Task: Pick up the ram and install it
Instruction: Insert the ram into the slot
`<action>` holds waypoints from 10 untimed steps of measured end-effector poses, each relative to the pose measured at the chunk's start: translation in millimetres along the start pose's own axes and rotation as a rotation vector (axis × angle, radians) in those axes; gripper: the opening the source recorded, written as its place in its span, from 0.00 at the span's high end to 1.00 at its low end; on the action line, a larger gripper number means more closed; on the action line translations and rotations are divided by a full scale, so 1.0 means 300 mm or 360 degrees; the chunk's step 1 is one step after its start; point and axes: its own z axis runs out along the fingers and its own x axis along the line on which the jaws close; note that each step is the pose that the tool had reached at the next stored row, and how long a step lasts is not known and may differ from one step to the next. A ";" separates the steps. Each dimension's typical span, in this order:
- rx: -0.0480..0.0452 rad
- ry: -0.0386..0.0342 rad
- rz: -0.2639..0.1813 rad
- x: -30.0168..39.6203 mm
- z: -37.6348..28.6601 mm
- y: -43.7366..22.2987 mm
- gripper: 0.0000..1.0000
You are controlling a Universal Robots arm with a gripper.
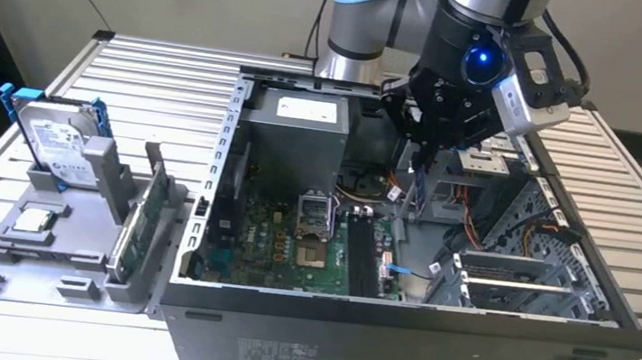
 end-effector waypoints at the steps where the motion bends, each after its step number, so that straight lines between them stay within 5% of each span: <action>1: 0.0000 0.0000 0.0000 0.000 0.003 0.000 0.86; 10: 0.0000 0.0000 0.0000 -0.002 0.022 0.000 0.86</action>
